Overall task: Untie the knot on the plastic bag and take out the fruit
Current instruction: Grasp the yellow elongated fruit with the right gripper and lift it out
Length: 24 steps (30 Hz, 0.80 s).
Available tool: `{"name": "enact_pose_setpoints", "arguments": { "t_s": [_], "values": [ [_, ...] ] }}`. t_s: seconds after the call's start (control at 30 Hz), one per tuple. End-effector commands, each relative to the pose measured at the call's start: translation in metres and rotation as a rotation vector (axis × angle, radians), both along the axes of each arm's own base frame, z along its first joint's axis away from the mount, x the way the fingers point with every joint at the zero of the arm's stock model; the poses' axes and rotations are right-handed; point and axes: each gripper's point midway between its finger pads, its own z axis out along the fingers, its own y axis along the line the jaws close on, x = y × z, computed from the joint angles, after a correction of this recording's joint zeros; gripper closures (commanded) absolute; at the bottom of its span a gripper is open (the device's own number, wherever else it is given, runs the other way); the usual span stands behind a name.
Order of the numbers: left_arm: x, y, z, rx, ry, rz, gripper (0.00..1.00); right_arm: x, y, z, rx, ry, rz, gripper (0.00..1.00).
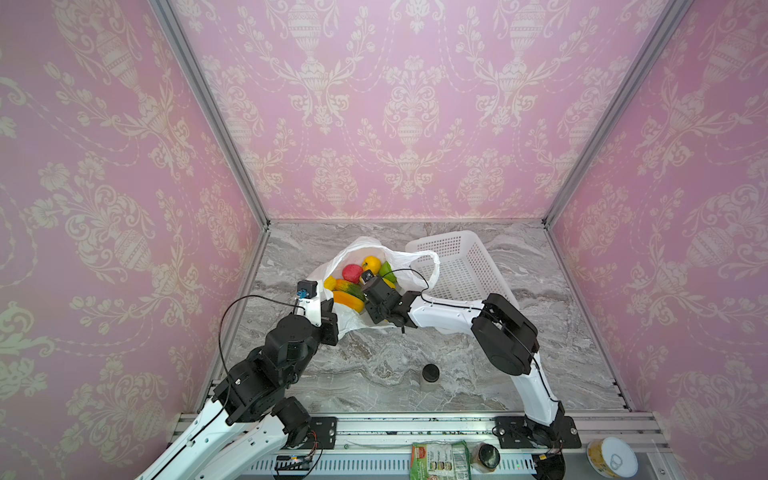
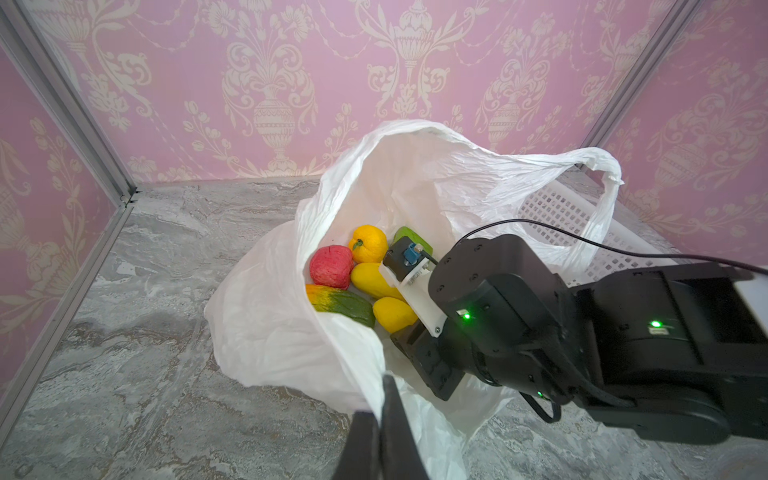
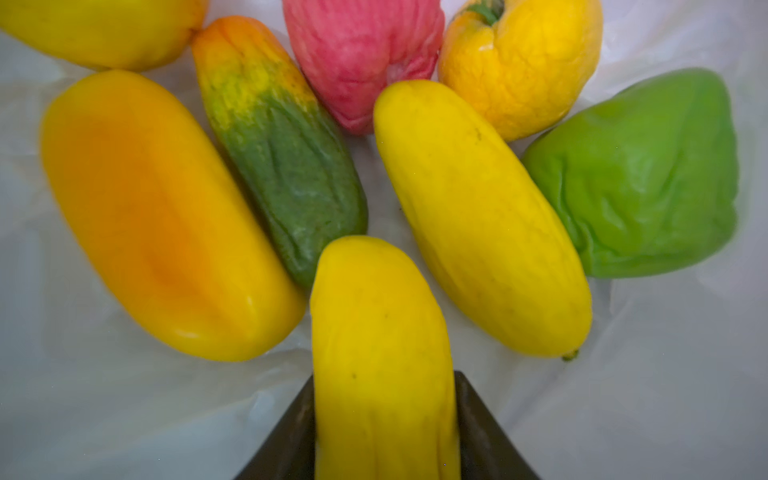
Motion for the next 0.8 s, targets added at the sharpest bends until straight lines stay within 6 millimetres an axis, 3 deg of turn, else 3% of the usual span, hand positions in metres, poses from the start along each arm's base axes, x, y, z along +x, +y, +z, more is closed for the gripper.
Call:
{"name": "enact_pose_setpoints", "arguments": {
  "t_s": [0.0, 0.17, 0.33, 0.47, 0.57, 0.67, 0.77],
  "values": [
    [0.002, 0.012, -0.008, 0.066, 0.009, 0.049, 1.0, -0.015, 0.008, 0.061, 0.089, -0.093, 0.071, 0.6],
    [0.002, 0.013, -0.01, 0.073, 0.013, 0.059, 1.0, -0.033, -0.006, 0.099, 0.192, -0.144, 0.098, 0.69],
    [0.002, 0.013, -0.012, 0.073, 0.012, 0.058, 1.0, -0.049, -0.008, 0.111, 0.254, -0.132, 0.147, 0.76],
    [0.003, 0.014, -0.011, 0.079, 0.009, 0.067, 1.0, -0.057, -0.023, 0.116, 0.27, -0.154, 0.144, 0.8],
    [0.002, 0.013, -0.012, 0.073, 0.011, 0.06, 1.0, -0.066, -0.033, 0.135, 0.313, -0.193, 0.157, 0.82],
    [0.001, 0.015, -0.013, 0.071, 0.014, 0.065, 1.0, -0.077, -0.054, 0.164, 0.348, -0.254, 0.157, 0.84],
    [0.001, 0.017, -0.012, 0.072, 0.008, 0.071, 1.0, -0.087, -0.093, 0.2, 0.392, -0.364, 0.097, 0.85]
  ]
}}
